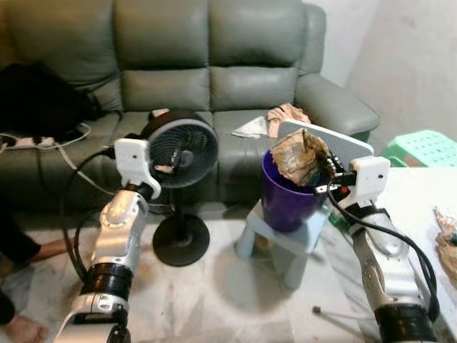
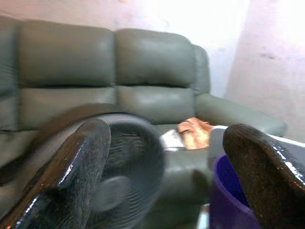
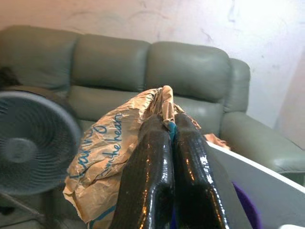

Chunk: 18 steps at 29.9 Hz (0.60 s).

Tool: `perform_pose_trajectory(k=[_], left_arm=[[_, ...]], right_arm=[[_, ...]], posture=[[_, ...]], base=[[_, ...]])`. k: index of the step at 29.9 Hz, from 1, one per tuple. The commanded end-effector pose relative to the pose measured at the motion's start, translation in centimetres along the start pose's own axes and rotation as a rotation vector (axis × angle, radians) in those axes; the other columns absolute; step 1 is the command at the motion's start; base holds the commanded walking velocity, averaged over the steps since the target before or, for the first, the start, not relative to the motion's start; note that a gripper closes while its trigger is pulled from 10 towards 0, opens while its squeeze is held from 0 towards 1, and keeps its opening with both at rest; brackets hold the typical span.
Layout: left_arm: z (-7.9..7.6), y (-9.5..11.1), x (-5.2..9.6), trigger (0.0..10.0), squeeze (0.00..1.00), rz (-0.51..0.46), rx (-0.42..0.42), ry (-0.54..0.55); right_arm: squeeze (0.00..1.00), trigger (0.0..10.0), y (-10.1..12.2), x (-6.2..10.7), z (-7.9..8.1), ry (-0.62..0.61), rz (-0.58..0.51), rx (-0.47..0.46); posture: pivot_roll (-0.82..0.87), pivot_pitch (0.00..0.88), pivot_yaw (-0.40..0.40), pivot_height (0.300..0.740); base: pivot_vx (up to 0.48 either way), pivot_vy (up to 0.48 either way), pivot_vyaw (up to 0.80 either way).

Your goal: Picking trash to rubbish bin

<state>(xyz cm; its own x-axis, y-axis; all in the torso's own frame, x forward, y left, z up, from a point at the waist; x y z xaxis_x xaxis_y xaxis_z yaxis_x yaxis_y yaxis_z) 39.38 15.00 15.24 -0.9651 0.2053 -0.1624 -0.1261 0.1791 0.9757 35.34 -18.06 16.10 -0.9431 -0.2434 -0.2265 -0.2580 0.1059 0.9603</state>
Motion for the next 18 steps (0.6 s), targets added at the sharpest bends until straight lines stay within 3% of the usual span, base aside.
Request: perform_pose_trajectory(k=[1,10,18], left_arm=[[-0.83,-0.14,-0.21,10.0,0.00,0.008,-0.004,-0.024],[-0.92,-0.19,-0.30,10.0,0.00,0.008,-0.016,-0.019],[-1.17,-0.31,-0.21,10.0,0.00,-0.003,-0.013,-0.015]], right_arm=[[0.00,10.0,0.29,0.11,-0.61,-0.013,-0.002,0.005],[0.00,10.0,0.22,0.20,-0.53,-0.006,0.003,0.005],[0.00,10.0,0.11,0.08,-0.20,0.019,0.014,0.008]], posture=[[0.01,0.005,-0.017,0.715],[0.01,0.008,-0.018,0.715],[0.01,0.010,-0.026,0.715]], base=[[0.458,0.000,0.00],[0.448,0.000,0.00],[0.000,0.000,0.00]])
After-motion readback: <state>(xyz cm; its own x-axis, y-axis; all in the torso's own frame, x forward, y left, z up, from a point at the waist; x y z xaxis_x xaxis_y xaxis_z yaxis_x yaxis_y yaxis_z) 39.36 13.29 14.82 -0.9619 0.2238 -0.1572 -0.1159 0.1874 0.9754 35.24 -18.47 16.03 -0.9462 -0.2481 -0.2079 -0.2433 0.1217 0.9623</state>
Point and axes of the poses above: a point about 5 cm out from each wrist's last joint towards the gripper, its own x axis pointing back from the gripper into the wrist, its own y axis along the axis of the wrist's last joint, z = x × y, the point moved 4 cm from there along -x, pointing out of the wrist towards the gripper, and after that the axes turned 5 degrees about x, right-handed, at the moved point
